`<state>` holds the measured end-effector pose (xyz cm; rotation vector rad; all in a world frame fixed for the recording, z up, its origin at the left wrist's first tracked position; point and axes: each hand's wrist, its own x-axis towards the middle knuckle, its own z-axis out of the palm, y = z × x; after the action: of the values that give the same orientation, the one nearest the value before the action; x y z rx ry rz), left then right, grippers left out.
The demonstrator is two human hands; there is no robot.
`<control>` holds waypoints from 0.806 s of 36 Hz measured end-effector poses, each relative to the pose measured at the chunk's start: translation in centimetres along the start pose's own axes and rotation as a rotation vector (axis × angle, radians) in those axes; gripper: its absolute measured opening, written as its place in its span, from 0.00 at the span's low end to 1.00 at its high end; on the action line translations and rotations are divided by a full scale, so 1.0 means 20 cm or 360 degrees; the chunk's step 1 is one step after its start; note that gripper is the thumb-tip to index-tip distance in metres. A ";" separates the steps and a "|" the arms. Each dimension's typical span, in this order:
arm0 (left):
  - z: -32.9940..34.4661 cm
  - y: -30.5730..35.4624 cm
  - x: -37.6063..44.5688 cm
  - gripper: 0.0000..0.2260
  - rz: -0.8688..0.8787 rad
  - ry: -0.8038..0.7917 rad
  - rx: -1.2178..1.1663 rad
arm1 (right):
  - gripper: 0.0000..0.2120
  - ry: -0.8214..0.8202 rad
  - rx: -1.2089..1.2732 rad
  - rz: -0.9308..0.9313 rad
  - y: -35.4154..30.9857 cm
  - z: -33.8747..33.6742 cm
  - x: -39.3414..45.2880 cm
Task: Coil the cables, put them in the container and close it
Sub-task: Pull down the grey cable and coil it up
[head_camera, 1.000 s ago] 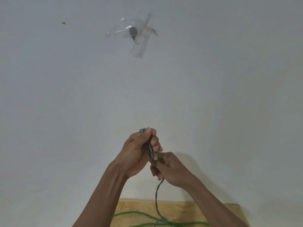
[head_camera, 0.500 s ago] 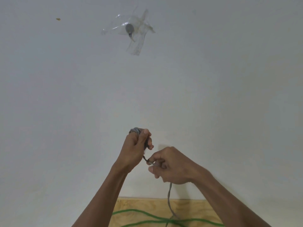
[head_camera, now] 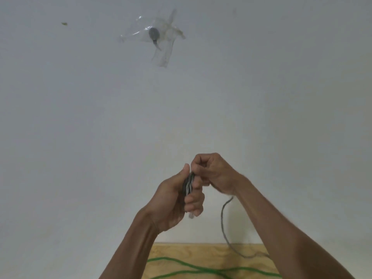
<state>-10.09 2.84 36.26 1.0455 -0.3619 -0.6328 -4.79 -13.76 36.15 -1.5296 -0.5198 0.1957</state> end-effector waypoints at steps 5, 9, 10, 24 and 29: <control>-0.02 0.00 0.04 0.16 0.0138 -0.0250 -0.0443 | 0.10 0.0130 0.0319 0.0067 0.14 0.10 -0.08; -0.03 0.03 0.08 0.17 0.0243 -0.0181 -0.0644 | 0.12 0.0149 0.0120 -0.0001 0.18 0.18 -0.14; -0.03 0.04 0.09 0.17 0.0274 -0.0122 -0.0649 | 0.17 0.0135 0.0000 0.0015 0.19 0.19 -0.16; -0.14 0.11 0.22 0.14 0.0532 0.0517 -0.0633 | 0.16 -0.0018 -0.0933 0.0299 0.19 0.14 -0.20; -0.10 0.12 0.23 0.14 0.0508 0.0505 -0.0628 | 0.17 0.0010 -0.1044 0.0242 0.24 0.22 -0.21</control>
<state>-4.69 2.17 37.41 0.6743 -0.1131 -0.2298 -9.51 -11.33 30.48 -2.2114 -0.4860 0.1428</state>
